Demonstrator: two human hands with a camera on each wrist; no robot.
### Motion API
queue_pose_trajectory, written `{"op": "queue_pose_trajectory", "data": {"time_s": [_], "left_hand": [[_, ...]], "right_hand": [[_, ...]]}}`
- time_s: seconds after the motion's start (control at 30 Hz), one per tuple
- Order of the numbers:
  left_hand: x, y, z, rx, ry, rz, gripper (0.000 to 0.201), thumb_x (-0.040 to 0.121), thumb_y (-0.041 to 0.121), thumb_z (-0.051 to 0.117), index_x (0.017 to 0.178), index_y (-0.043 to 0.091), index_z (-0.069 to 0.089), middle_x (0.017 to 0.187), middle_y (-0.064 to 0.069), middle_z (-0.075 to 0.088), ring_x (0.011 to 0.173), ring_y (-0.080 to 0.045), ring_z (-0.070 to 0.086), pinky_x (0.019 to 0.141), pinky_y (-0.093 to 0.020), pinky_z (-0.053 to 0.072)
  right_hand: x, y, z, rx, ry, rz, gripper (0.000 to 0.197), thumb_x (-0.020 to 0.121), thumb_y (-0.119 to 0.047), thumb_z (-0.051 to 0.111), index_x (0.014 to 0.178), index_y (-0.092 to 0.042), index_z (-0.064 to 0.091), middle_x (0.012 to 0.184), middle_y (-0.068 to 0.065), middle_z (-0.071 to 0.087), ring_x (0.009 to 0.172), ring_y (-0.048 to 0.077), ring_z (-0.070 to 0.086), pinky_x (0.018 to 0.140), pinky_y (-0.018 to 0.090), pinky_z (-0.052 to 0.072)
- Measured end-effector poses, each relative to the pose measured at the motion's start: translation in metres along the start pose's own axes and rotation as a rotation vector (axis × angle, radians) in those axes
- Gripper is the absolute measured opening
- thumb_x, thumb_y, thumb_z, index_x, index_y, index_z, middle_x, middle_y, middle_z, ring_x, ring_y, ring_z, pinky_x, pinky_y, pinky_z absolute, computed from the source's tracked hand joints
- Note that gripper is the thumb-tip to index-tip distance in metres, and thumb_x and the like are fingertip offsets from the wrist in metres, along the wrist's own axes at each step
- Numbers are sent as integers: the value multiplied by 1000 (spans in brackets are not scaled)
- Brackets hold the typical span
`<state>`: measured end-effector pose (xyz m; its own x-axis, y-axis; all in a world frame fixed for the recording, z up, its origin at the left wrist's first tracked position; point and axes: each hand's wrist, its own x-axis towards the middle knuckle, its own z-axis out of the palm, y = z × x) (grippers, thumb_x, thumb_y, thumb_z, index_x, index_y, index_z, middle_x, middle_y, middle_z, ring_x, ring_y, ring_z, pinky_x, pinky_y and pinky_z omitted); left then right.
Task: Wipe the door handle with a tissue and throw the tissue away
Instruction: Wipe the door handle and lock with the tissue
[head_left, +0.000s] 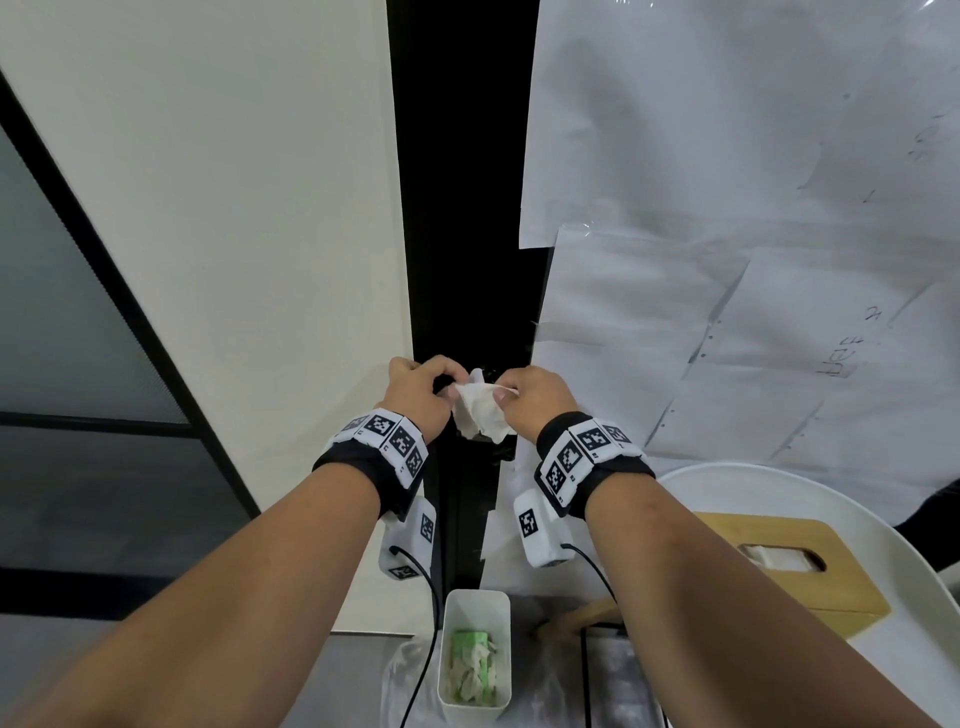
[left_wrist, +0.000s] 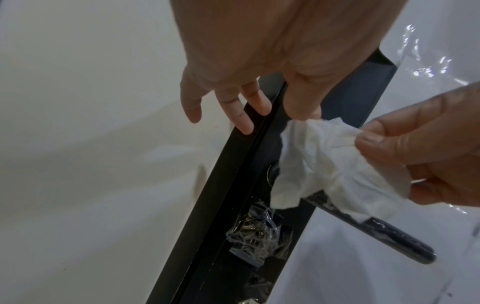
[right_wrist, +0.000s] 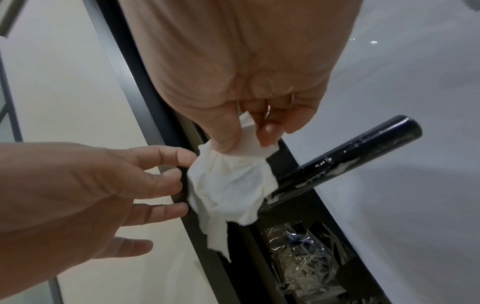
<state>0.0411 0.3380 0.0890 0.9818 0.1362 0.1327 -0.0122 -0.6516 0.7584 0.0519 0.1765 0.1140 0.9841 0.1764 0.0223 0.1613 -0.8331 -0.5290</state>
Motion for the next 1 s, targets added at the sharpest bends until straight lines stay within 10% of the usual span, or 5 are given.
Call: {"op": "queue_pose_trajectory", "data": {"time_s": [0.37,0.6,1.0], "left_hand": [[-3,4,-2,330,18,-68,5,89,41,57,88,41,62,110,6,38,98,-13,51,95,-41,42],[8,13,5,266,-36,9,14,93,26,56,97,25,69,95,0,66,79,-15,61,58,-20,43],[14,16,20,156,107,-70,12,87,14,56,85,20,66,69,-4,68,62,-21,65,51,-22,48]], "right_hand": [[-2,-1,-9,-11,15,80,27,87,-4,46,107,-13,62,106,10,64,97,29,61,84,38,54],[-4,16,-5,-242,-27,65,28,85,-3,46,105,-7,65,110,14,55,100,33,58,84,38,52],[-3,29,5,-237,-19,12,26,83,3,48,105,-4,59,108,13,48,91,33,57,82,42,53]]}}
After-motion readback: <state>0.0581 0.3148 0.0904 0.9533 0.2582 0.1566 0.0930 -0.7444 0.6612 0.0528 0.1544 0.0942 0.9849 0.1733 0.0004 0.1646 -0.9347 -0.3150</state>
